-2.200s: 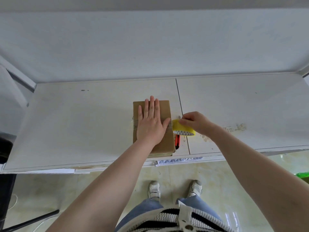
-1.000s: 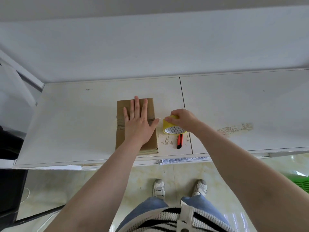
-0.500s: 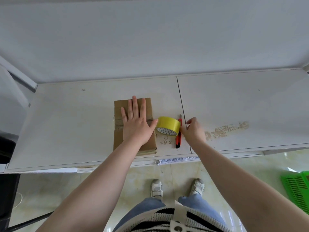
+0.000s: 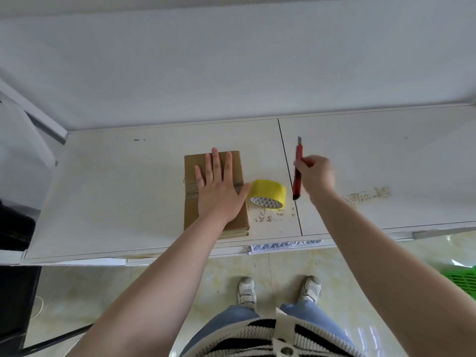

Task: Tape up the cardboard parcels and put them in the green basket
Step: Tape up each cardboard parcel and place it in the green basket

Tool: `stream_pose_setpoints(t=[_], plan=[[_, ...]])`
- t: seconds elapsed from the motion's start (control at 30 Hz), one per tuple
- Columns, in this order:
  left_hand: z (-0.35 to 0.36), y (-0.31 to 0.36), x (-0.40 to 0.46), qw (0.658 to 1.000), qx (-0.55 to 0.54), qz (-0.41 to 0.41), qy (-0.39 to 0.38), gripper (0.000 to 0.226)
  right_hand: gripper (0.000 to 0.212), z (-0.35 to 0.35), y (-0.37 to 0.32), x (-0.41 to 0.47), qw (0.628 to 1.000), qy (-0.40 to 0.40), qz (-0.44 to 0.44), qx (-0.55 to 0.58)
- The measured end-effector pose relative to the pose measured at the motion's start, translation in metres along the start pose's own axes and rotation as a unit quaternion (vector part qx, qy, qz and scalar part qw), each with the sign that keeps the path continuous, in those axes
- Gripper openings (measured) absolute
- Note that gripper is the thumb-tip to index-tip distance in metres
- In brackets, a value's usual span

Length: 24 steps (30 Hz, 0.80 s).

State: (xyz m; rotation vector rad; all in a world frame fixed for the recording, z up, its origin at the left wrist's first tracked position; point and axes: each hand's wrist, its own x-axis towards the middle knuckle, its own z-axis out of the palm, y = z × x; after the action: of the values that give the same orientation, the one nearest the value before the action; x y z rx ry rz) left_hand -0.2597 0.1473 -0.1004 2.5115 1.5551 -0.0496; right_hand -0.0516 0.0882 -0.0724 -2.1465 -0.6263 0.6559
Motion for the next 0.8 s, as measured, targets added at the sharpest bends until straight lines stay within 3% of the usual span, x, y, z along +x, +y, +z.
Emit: stream_pose_setpoints(t=[0.1,0.2,0.4,0.5,0.63,0.8], plan=[[-0.002,0.001,-0.001,1.0,-0.001,0.001,0.002,0.086,0.025,0.018,-0.04,-0.021,0.987,-0.109,0.009,0.119],[-0.004,-0.001,-0.001,1.0,-0.009,0.005,-0.006,0.085,0.033,0.038,-0.04,-0.047,0.972,-0.213,0.035,0.09],[-0.005,-0.009,0.001,1.0,-0.012,0.02,-0.018,0.084,0.04,0.034,-0.019,-0.05,0.969,-0.232,-0.075,-0.043],[-0.004,-0.01,0.001,1.0,-0.015,0.023,-0.015,0.084,0.031,0.033,-0.011,-0.05,0.958,-0.245,-0.122,-0.086],[-0.003,-0.01,0.001,1.0,-0.012,0.02,-0.013,0.082,0.026,0.025,-0.006,-0.047,0.95,-0.271,-0.129,-0.083],[-0.005,-0.008,-0.001,1.0,-0.018,0.021,-0.013,0.082,0.029,0.027,-0.015,-0.041,0.916,-0.314,-0.16,-0.192]])
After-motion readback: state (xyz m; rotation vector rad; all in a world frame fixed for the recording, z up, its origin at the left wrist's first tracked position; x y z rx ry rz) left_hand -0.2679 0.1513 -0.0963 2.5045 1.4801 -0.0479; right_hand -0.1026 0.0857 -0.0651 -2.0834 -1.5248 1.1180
